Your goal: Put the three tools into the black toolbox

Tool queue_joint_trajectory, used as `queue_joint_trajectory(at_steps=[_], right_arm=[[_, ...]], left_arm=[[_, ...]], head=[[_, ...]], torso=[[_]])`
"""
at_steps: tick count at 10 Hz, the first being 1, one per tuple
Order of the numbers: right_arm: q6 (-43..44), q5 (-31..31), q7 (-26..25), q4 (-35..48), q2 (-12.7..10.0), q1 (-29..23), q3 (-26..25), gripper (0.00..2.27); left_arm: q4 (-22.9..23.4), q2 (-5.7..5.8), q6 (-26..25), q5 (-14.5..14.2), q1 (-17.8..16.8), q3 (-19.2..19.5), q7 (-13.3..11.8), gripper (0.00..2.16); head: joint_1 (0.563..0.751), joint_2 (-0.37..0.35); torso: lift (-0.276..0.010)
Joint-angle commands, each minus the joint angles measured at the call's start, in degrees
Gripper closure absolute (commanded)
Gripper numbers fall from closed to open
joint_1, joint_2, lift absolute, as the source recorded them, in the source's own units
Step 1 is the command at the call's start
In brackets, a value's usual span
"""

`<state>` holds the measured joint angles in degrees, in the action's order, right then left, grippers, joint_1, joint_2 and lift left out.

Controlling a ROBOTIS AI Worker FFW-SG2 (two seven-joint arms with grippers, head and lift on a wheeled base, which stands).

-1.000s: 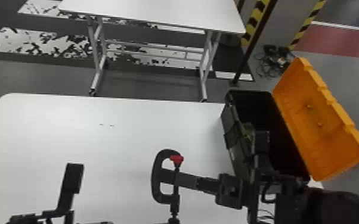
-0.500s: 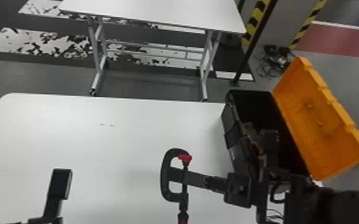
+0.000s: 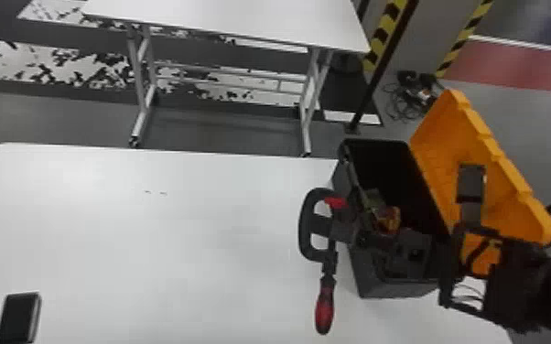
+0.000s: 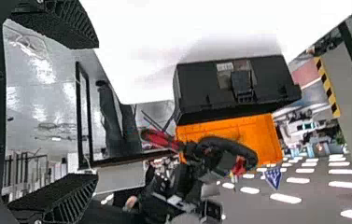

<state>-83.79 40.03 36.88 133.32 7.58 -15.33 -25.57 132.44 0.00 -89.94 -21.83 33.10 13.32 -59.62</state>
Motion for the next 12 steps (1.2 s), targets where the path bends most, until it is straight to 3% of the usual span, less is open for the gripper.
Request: queue_joint_trajectory(at_steps=[1,2,4,6,9,12], right_arm=[[0.16,-3.47,-0.41,0.89,1.65,2.67,-1.85,2.24],[1.04,-4.70,-0.85,0.80,3.40,3.55,-2.47,2.24],[2.62,-7.51,-0.85,-0.43,7.01,5.31,-2.99,2.24],[8.25,-14.63,-0.67,-0.43,9.64,4.34,0.44,2.24],[20.55,-24.91,-0.23,-2.80,11.58,0.03,3.51,2.24],[30.22,-34.14,-0.41,-7.28,13.16,0.03,8.96,2.24]], left_arm=[[-0.52,-0.15,2.09,0.47,1.36,0.39,1.96,0.02],[-0.78,-0.15,4.90,1.53,1.97,0.31,4.07,0.02],[-1.66,-0.15,6.48,1.97,1.97,0.13,4.77,0.04],[-1.75,0.18,7.01,1.97,1.97,-0.05,4.95,0.04],[-1.75,1.23,7.19,1.70,1.97,0.13,4.51,0.08],[-1.66,1.76,7.36,0.38,3.11,1.89,3.28,0.08]], head=[[0.695,-0.221],[0.695,-0.251],[0.695,-0.296],[0.695,-0.333],[0.695,-0.350],[0.695,-0.350]], torso=[[-0.051],[-0.051],[-0.051],[-0.051],[-0.051],[-0.051]])
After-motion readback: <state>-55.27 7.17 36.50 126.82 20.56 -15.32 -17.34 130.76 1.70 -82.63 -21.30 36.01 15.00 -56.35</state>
